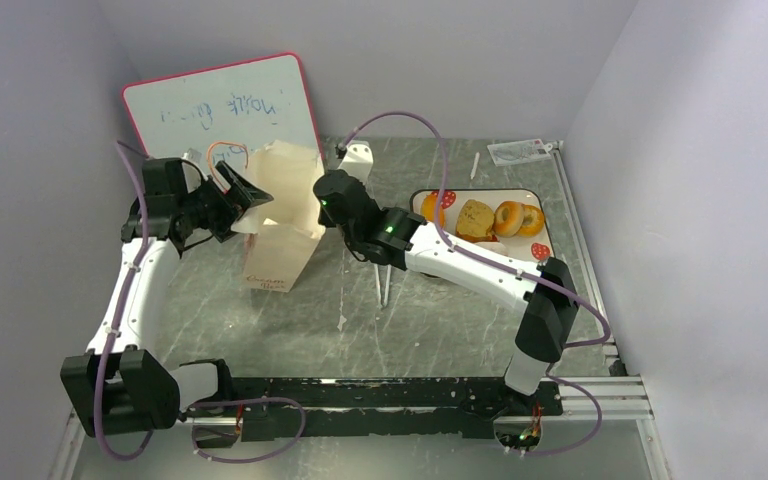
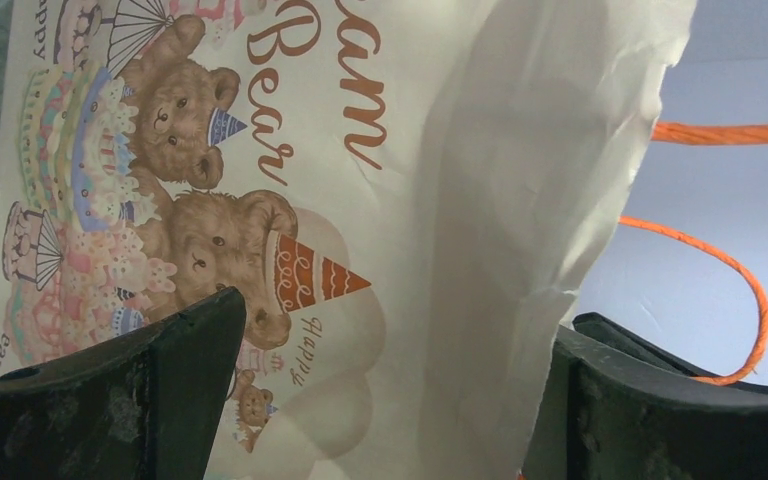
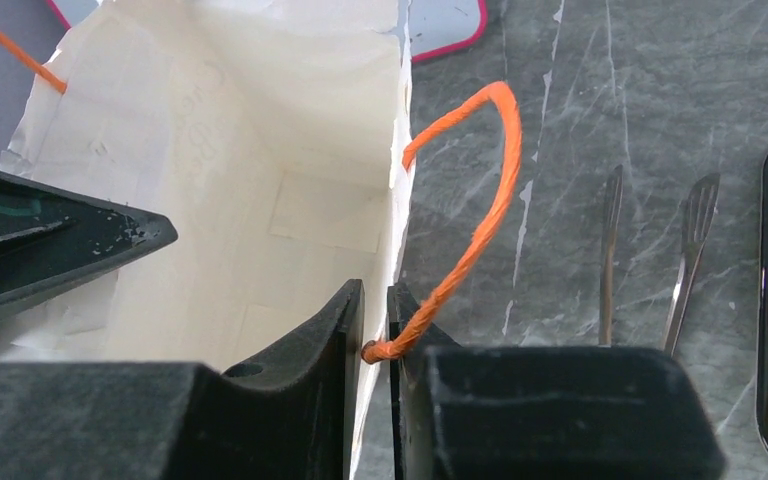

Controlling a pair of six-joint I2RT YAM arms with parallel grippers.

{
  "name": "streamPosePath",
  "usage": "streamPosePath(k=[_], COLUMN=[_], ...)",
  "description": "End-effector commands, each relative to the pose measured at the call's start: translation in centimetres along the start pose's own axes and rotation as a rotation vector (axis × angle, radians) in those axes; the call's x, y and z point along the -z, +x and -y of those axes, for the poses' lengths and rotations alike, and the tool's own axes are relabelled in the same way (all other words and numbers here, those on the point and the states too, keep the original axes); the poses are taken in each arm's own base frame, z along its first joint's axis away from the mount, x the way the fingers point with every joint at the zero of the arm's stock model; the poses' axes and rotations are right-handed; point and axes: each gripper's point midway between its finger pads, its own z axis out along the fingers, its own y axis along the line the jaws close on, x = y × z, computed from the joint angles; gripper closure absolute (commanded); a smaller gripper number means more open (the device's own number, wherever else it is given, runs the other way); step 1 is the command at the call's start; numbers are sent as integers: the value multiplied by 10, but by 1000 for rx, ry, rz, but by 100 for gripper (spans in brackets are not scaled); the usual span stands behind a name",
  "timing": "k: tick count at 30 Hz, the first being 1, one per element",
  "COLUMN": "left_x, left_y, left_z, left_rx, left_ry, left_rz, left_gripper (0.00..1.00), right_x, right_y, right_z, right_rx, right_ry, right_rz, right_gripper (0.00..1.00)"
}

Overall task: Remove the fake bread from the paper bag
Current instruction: Place the clamp at the center of the board.

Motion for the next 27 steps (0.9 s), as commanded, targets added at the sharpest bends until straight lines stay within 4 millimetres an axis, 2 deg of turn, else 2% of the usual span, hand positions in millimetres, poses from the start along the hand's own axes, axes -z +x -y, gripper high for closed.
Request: streamPosePath(k=[1, 13, 16, 27], left_x=[6, 17, 17, 21], left_y=[-7, -9, -8, 3], left_z=[8, 42, 41, 51], left_rx=[-68, -288, -303, -364], left_ry=[15, 126, 117, 173], left_rz=[-4, -4, -15, -41], left_gripper=[5, 10, 9, 15], right_x=[3, 2, 3, -7], right_y=[-18, -30, -35, -29], right_z=[-6, -12, -14, -17], right_rx=[-17, -27, -31, -19], right_ry=[-19, -21, -25, -27], right_rz=[34, 51, 57, 29], right_gripper=[82, 83, 83, 85])
